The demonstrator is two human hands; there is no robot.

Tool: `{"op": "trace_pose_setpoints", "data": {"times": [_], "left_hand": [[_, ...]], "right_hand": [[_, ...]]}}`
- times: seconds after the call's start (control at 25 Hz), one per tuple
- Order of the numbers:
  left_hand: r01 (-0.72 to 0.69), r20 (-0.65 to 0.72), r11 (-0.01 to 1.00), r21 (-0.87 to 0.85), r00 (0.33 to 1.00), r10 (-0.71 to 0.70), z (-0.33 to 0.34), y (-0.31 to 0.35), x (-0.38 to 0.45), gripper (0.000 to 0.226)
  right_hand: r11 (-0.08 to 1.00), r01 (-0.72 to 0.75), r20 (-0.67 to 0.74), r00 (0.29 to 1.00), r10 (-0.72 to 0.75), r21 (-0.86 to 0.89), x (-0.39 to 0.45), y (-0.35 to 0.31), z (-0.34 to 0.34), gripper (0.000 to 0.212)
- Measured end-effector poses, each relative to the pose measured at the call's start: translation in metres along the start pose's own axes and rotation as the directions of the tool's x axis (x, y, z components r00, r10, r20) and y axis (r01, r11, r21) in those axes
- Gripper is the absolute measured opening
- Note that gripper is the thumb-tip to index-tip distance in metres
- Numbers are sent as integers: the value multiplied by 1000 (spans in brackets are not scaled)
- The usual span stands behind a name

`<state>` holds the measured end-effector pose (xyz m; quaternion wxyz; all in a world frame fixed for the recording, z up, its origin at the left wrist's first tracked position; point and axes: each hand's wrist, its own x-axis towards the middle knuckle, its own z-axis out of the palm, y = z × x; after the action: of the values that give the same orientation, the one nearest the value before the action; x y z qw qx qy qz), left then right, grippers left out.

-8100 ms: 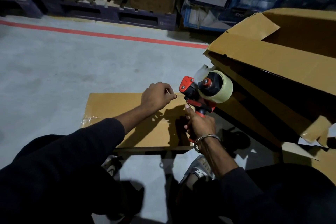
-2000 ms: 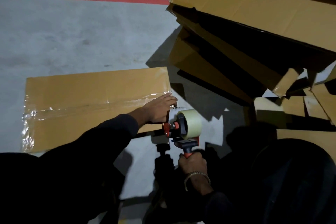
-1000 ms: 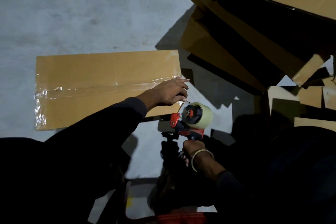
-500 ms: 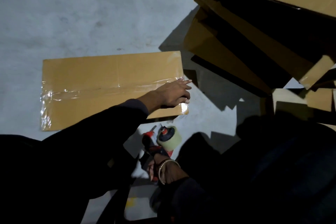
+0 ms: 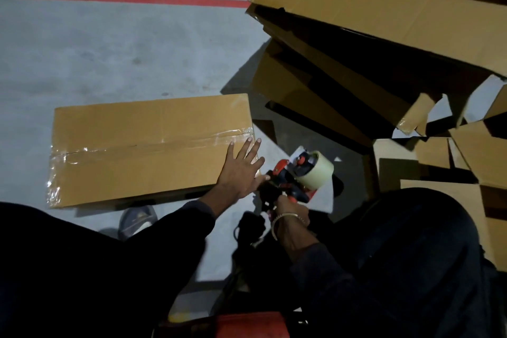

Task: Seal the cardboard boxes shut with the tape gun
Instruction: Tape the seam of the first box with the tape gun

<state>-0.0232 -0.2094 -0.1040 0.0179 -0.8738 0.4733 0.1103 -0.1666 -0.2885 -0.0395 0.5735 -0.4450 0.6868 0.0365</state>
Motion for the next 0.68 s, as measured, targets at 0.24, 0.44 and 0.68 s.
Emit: {"op": "trace_pose_setpoints", "data": {"times": [0.24,0.44,0.68], "left_hand": [[-91,-60,992,89,994,96,14,-3,-5,40],[-252,-12,958,140,967,256,9,-1,0,44],[-345,15,930,122,938,346,16,-11,2,56]], "right_hand": [[944,212,-93,966,-242,-254,-17,-53,-9,17],[966,211,-69,972,-223,-147,-15,-55,-1,19],[968,240,-120,962,-247,-72,-10,-68,-4,23]]}}
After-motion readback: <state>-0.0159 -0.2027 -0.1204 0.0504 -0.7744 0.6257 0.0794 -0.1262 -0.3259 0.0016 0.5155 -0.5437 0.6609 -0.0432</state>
